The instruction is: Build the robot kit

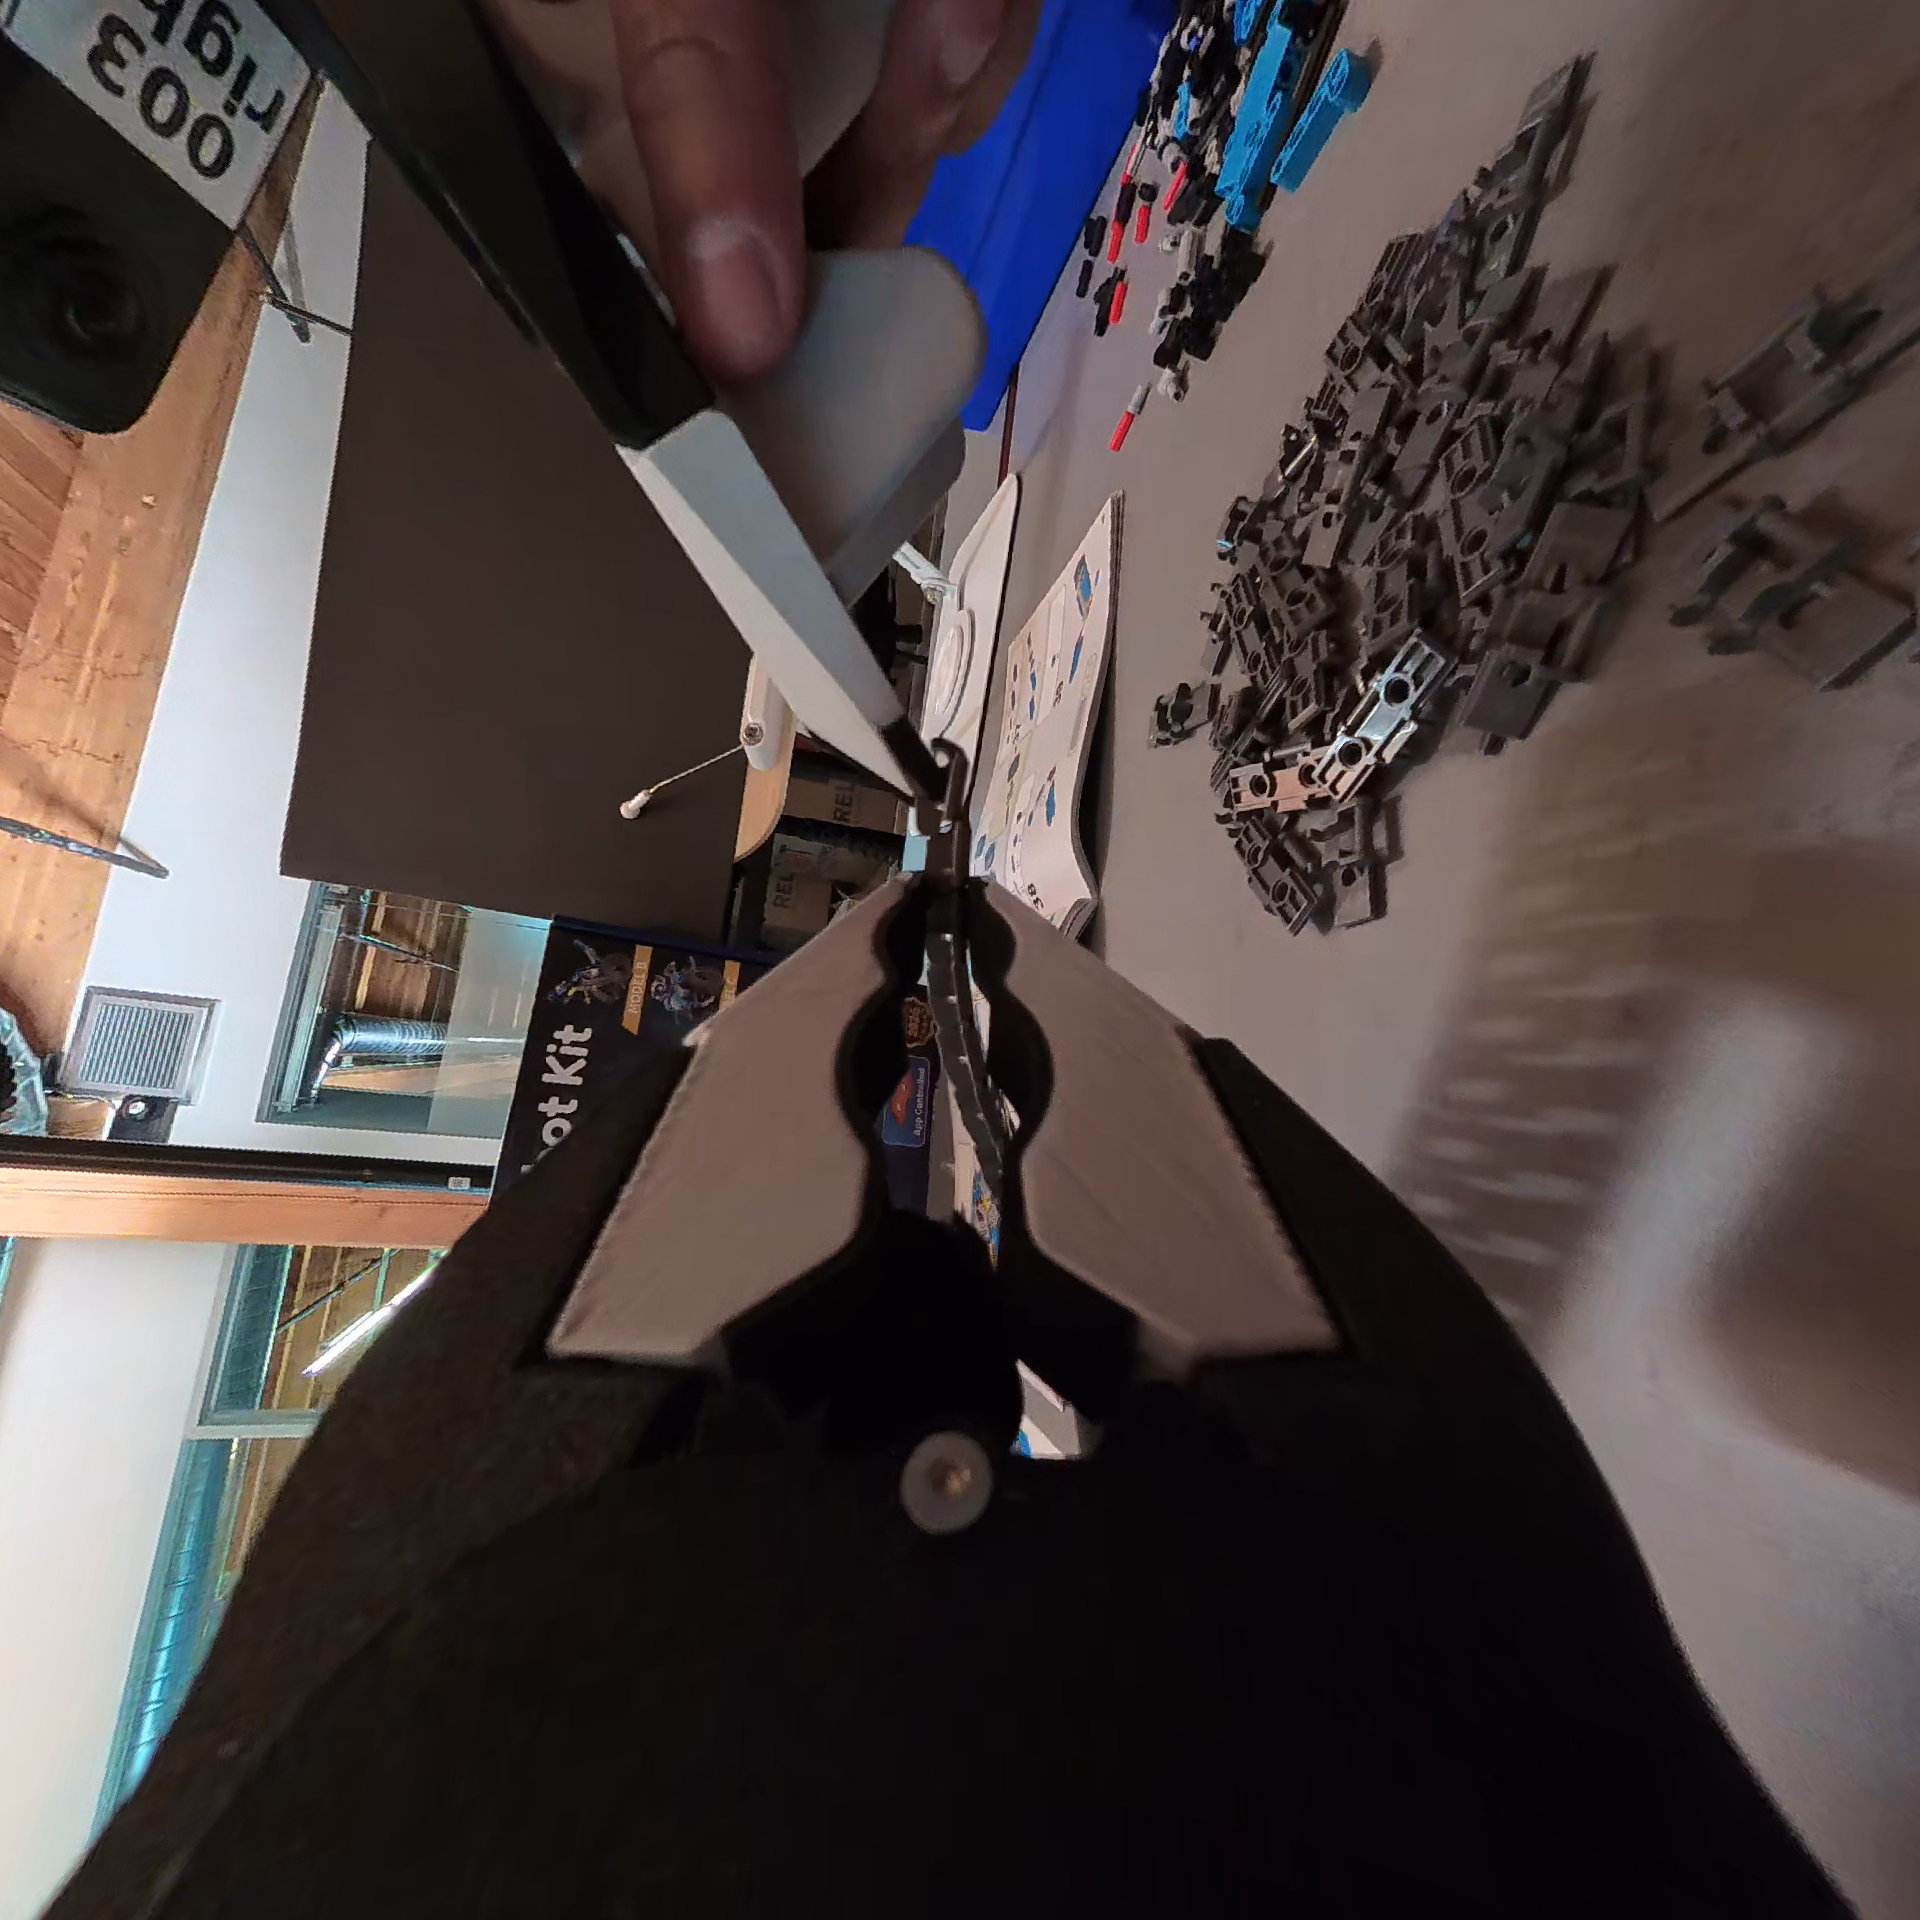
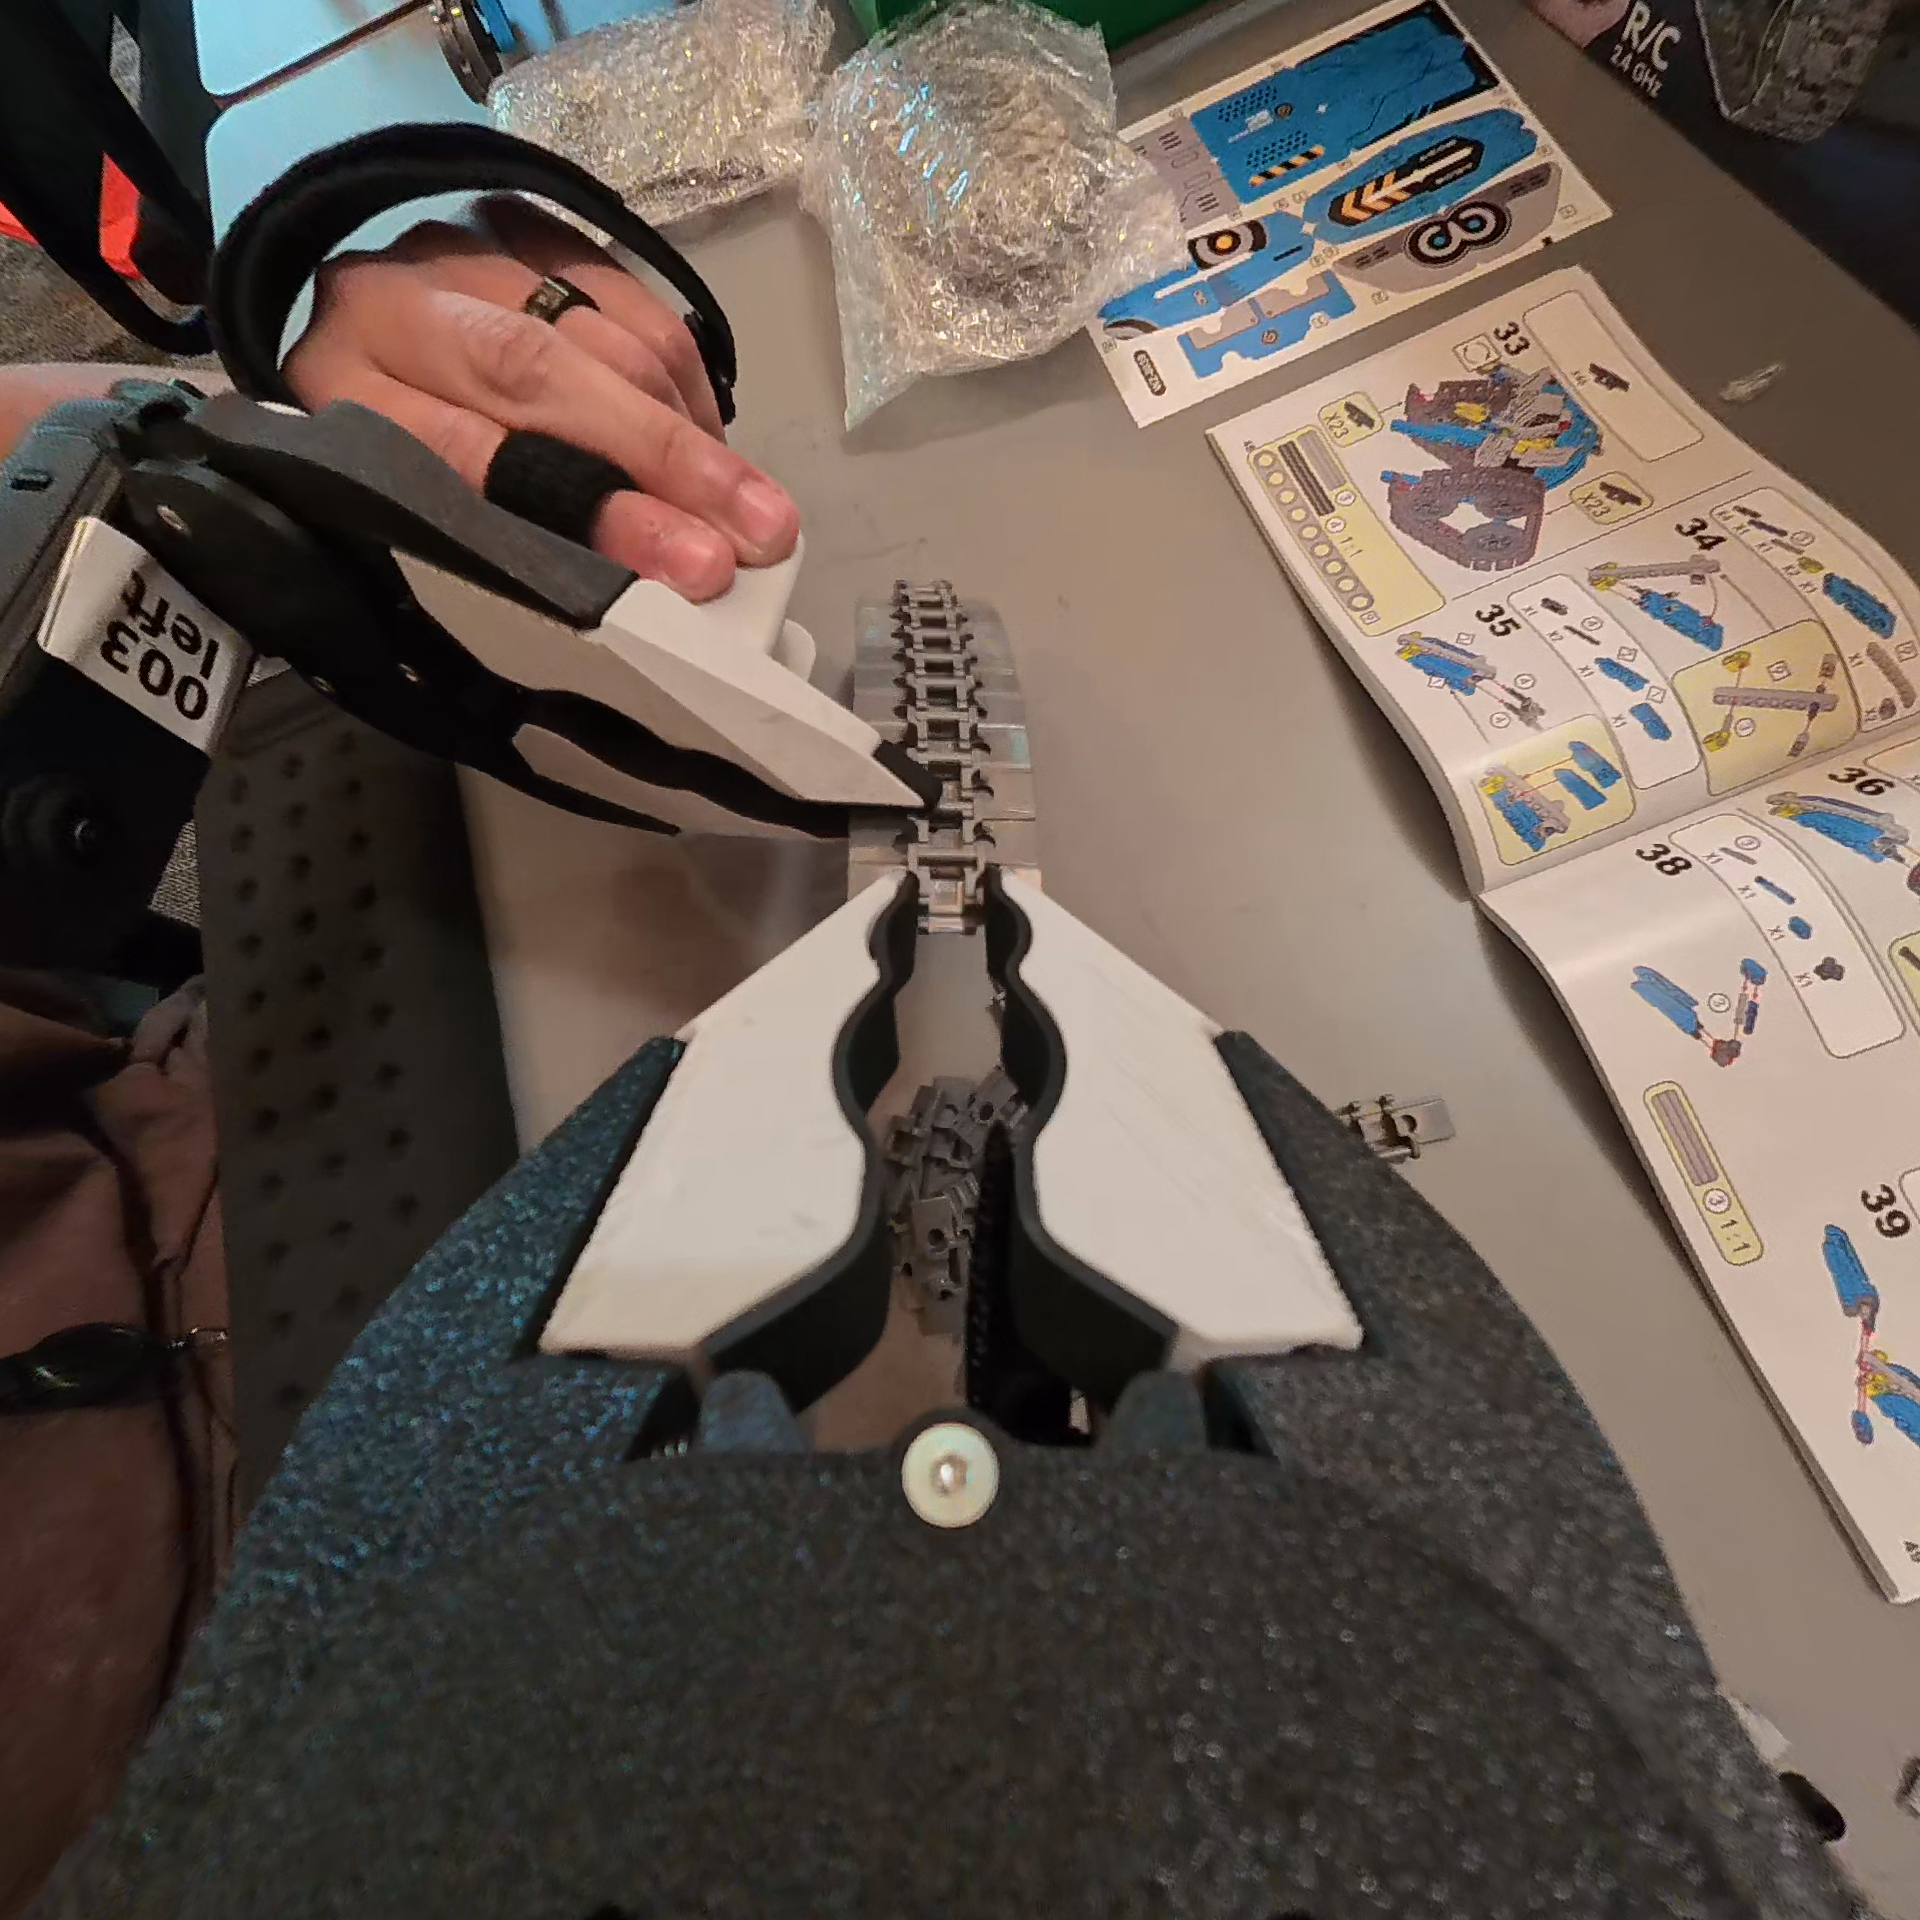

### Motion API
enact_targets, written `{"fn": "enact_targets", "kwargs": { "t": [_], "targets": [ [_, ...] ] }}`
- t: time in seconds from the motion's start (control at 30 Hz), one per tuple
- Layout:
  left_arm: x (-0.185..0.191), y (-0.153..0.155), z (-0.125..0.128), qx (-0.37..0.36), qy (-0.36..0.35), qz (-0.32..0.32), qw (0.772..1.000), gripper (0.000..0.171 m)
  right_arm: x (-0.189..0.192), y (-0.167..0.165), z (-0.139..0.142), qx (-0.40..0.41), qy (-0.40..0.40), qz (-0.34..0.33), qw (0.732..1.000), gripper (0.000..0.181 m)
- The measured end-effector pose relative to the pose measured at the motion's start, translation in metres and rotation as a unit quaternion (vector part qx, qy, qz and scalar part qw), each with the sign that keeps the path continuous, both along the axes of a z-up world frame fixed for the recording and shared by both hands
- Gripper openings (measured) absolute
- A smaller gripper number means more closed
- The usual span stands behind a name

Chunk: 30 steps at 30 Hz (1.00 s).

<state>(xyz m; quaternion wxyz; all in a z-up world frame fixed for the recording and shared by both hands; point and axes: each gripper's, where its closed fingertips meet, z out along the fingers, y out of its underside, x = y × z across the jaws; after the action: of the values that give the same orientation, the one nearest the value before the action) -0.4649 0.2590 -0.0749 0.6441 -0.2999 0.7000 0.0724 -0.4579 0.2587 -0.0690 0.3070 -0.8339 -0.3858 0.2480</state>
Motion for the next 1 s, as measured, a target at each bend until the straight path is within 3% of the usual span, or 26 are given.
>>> {"fn": "enact_targets", "kwargs": {
  "t": [0.63, 0.77, 1.0],
  "targets": [
    [0.0, -0.006, 0.006, -0.027, -0.023, -0.022, 0.999, 0.006, -0.004, -0.006, 0.007, -0.009, 0.033, 0.022, 0.999, 0.015],
    [0.0, -0.009, 0.008, -0.041, -0.03, -0.031, 0.998, 0.006, -0.008, -0.012, 0.01, -0.017, 0.046, 0.041, 0.998, 0.026],
    [-0.001, -0.01, 0.012, -0.091, -0.047, -0.048, 0.994, 0.006, -0.01, -0.019, 0.011, 0.061, -0.008, 0.086, 0.994, 0.035]
  ]
}}
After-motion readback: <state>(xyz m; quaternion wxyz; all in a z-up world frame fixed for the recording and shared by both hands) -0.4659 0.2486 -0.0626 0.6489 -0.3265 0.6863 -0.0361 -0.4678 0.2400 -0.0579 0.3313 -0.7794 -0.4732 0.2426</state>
